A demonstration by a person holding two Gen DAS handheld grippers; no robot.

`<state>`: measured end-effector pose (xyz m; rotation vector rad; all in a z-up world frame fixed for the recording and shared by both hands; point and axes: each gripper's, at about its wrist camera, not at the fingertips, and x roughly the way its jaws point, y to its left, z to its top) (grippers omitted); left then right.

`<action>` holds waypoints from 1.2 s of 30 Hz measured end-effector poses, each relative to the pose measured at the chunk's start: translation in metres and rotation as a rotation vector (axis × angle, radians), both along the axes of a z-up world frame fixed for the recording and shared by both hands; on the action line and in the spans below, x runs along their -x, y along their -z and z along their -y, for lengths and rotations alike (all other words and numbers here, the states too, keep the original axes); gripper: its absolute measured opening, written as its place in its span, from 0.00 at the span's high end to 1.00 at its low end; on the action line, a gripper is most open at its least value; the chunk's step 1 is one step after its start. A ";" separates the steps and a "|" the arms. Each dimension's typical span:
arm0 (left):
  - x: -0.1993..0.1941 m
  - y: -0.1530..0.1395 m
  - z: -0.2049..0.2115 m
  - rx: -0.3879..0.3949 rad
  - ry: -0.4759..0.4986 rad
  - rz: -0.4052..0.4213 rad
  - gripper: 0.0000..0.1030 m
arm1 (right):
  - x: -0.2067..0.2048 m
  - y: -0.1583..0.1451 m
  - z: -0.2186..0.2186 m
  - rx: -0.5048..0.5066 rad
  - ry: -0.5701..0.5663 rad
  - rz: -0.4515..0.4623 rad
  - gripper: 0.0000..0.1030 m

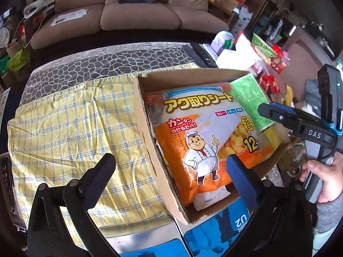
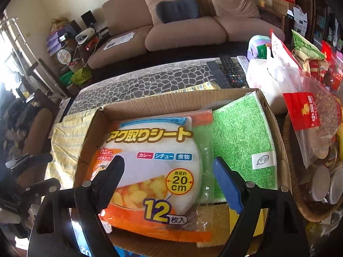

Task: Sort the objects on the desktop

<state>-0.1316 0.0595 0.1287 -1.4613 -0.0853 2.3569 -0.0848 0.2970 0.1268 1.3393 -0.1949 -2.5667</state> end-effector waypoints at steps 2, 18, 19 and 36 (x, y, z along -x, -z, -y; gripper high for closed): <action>-0.003 -0.001 0.007 0.012 -0.004 -0.005 0.00 | -0.007 -0.005 0.008 0.003 -0.015 -0.009 0.11; -0.099 0.013 0.059 0.107 -0.151 -0.100 0.00 | -0.092 0.005 0.064 0.010 -0.036 -0.093 0.00; -0.106 0.017 0.062 0.098 -0.165 -0.103 0.00 | -0.100 0.009 0.067 0.012 -0.029 -0.107 0.00; -0.156 0.080 0.067 0.136 -0.289 -0.141 0.00 | -0.158 0.084 0.100 -0.133 -0.009 -0.141 0.00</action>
